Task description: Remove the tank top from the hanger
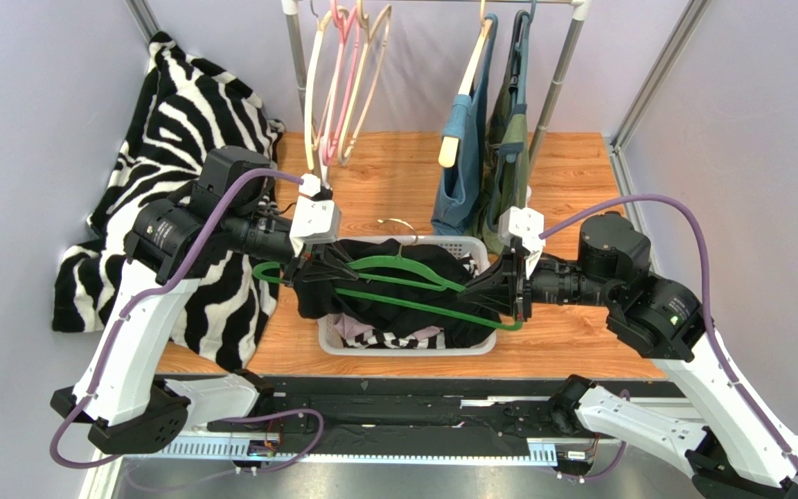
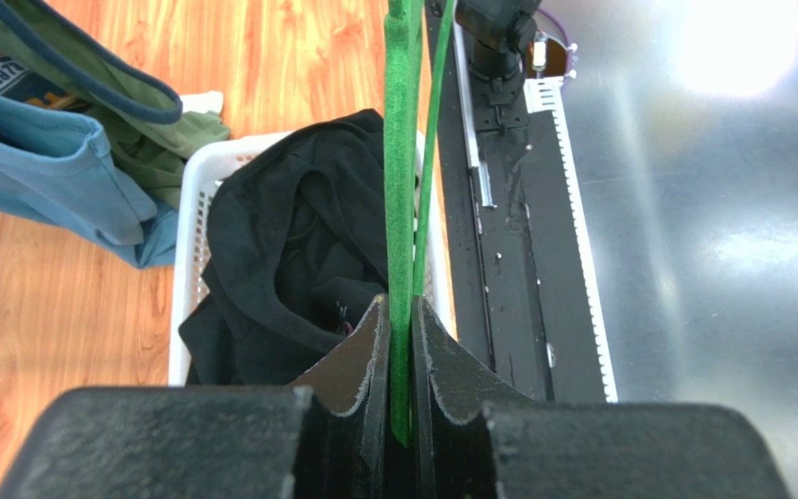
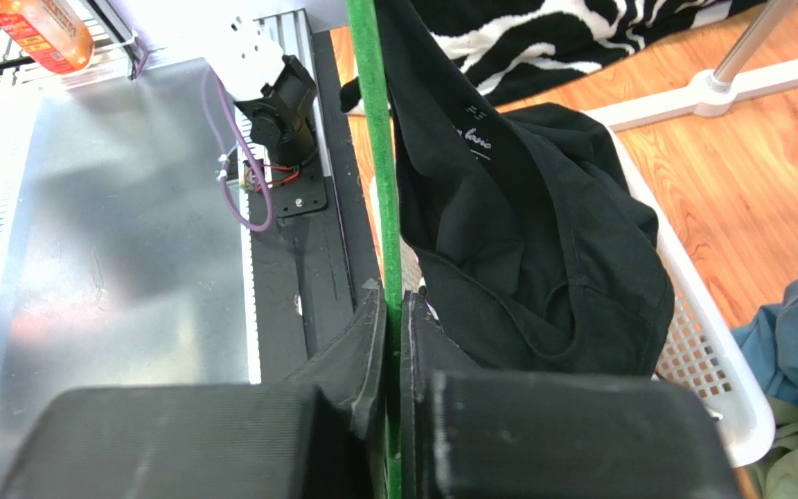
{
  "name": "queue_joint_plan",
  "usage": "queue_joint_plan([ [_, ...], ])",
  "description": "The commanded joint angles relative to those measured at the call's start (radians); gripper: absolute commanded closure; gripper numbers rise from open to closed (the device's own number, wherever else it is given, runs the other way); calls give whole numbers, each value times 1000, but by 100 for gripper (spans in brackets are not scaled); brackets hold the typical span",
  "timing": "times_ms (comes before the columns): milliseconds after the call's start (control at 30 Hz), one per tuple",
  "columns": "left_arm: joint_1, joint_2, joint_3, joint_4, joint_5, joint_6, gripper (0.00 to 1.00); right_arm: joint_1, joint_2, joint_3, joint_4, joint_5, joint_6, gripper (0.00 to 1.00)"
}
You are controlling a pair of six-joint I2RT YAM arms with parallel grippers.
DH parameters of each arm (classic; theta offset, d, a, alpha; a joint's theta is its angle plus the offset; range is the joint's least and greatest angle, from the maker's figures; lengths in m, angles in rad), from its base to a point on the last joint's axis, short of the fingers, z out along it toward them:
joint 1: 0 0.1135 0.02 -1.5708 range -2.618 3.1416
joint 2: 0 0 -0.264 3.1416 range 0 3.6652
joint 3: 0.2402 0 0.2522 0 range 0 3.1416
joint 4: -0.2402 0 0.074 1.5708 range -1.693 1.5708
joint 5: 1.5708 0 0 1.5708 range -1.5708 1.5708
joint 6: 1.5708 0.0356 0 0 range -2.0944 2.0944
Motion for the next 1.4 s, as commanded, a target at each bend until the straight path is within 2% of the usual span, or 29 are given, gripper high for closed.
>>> queue_joint_plan([
  [0, -8, -24, 17, 124, 3, -85, 95, 6, -11, 40, 29, 89, 23, 100],
  [67, -8, -35, 4, 212, -42, -157, 69, 5, -33, 34, 36, 136, 37, 100],
  [100, -8, -41, -12, 235, -95, -215, 39, 5, -41, 30, 47, 150, 42, 100],
  [133, -8, -47, -20, 249, -123, -231, 26, 5, -50, 25, 49, 174, 51, 100],
  [167, -8, -58, -22, 263, -151, -237, 2, 5, -59, 20, 47, 188, 53, 100],
  [267, -8, -81, 27, 259, -316, -234, 1, 5, -74, 24, 21, 250, 53, 100],
  [400, 3, -113, 89, 226, -453, -194, 1, 5, -74, 48, -17, 317, 51, 100],
  [533, 16, -179, -26, 248, -525, -184, 1, 5, -74, 80, -50, 346, 43, 100],
  [567, 18, -191, -98, 267, -536, -190, 1, 5, -74, 88, -65, 348, 36, 100],
  [767, 26, -237, -320, 356, -465, -239, 1, 6, -88, 112, -79, 357, 23, 100],
  [900, 26, -211, -355, 442, -507, -297, 1, 6, -84, 119, -80, 349, 28, 100],
  [1067, 26, -165, -319, 495, -518, -372, 1, 5, -93, 100, -60, 334, 42, 100],
  [1233, 26, -135, -330, 516, -450, -371, 1, 5, -105, 82, -51, 328, 56, 100],
  [1300, 26, -128, -335, 515, -418, -363, 5, 5, -113, 76, -51, 323, 63, 100],
  [1367, 26, -116, -336, 510, -389, -352, 22, 6, -117, 76, -54, 322, 71, 100],
])
